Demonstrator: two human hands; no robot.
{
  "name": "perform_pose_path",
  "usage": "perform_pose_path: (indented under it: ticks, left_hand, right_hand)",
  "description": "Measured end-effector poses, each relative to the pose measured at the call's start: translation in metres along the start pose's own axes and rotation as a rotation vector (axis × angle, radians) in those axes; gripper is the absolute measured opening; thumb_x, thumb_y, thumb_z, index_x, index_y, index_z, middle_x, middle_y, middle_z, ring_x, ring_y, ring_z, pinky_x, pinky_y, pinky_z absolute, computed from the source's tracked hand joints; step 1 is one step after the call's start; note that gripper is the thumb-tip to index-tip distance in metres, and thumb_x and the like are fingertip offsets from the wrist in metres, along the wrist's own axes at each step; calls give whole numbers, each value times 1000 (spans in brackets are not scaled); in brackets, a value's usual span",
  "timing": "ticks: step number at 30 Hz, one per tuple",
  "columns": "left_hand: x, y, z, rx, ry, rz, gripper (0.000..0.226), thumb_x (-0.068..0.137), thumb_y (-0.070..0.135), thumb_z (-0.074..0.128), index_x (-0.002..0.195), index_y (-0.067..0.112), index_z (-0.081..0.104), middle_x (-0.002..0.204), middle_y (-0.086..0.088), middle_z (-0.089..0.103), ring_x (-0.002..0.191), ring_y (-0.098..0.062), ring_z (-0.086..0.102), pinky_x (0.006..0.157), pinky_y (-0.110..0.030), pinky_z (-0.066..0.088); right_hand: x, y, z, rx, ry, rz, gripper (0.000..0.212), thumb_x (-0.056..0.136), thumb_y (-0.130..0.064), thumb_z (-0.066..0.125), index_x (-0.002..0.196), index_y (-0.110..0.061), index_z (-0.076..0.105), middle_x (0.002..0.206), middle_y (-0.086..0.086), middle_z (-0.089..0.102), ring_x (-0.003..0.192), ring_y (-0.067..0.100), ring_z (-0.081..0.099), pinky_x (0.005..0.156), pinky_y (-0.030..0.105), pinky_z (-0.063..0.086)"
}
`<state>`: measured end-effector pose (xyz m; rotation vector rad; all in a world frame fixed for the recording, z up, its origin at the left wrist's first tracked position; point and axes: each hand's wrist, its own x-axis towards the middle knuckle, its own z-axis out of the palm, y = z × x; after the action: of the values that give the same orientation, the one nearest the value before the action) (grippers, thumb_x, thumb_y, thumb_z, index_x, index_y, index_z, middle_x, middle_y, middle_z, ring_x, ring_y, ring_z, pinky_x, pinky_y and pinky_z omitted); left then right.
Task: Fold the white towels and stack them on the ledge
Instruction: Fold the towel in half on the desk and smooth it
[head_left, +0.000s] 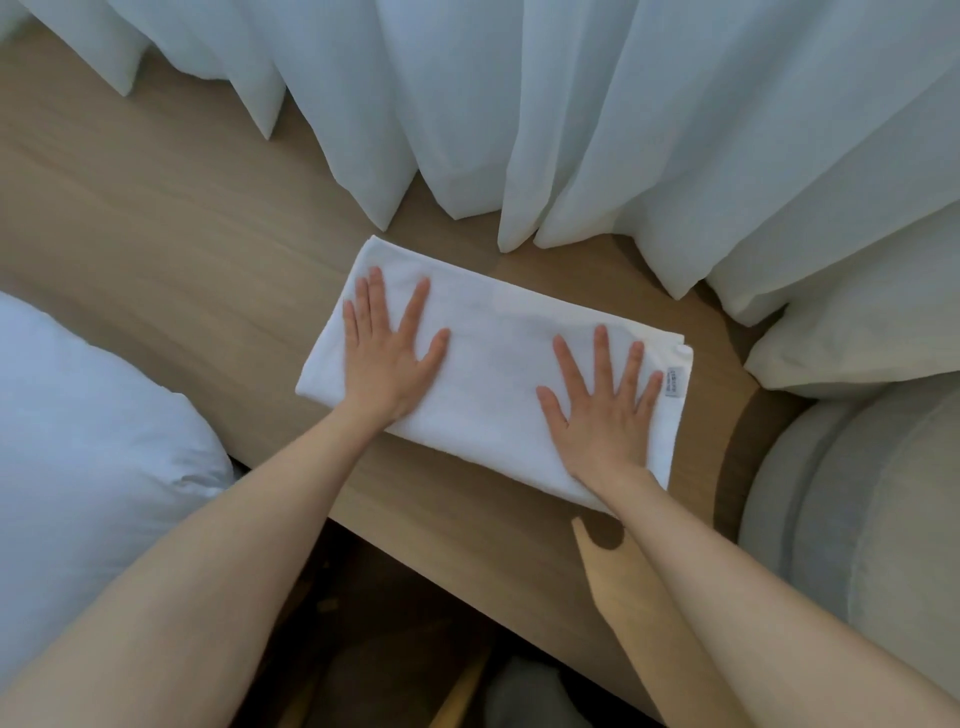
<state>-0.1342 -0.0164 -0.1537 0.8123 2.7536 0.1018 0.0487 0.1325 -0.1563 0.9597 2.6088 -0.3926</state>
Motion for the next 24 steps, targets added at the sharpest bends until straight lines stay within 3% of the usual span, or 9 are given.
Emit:
perform_pose_path:
  ticks: [2, 4, 8, 12, 18, 24]
  left_hand:
    - [-7, 12, -14, 6, -85, -47, 59, 100, 48, 26, 152, 33, 3, 159, -13, -10, 147, -31, -9, 119, -44, -5]
    - [-17, 30, -34, -9, -94, -34, 52, 102, 39, 23, 152, 30, 10, 160, -10, 6, 147, -29, 6, 118, -46, 1]
    - [-39, 72, -81, -47, 34, 114, 46, 103, 31, 28, 148, 25, 29, 154, -3, 31, 142, -23, 26, 117, -43, 15]
    - [-72, 120, -116, -99, 44, 289, 42, 103, 28, 32, 143, 19, 40, 143, -2, 48, 129, -22, 45, 106, -37, 34]
    - [-138, 203, -144, -170, -37, 399, 43, 103, 30, 29, 145, 23, 37, 147, 1, 43, 132, -21, 41, 107, -34, 30]
    - [-220, 291, -162, -213, -6, 555, 40, 102, 27, 35, 140, 18, 43, 136, -4, 53, 120, -27, 51, 98, -39, 37]
  right_hand:
    - [-5, 0, -15, 33, -83, -11, 60, 99, -54, 18, 147, -41, -16, 157, -4, -26, 143, 30, -24, 117, 51, -10]
    - [-14, 1, -35, 128, -109, 9, 54, 102, -45, 26, 152, -36, 7, 161, -3, -5, 148, 25, -6, 119, 46, 2]
    - [-40, 16, -82, 285, 86, 67, 45, 101, -39, 36, 145, -29, 36, 151, -3, 37, 139, 20, 33, 114, 40, 24]
    - [-77, 47, -125, 301, 188, 55, 42, 101, -34, 36, 142, -25, 41, 141, -3, 49, 127, 20, 46, 104, 38, 37]
    - [-156, 110, -170, 295, 329, 96, 40, 101, -31, 36, 139, -24, 46, 136, -2, 54, 124, 18, 49, 103, 38, 39]
    - [-248, 190, -191, 249, 374, 228, 37, 100, -26, 39, 135, -21, 50, 130, 5, 58, 115, 27, 53, 93, 38, 42]
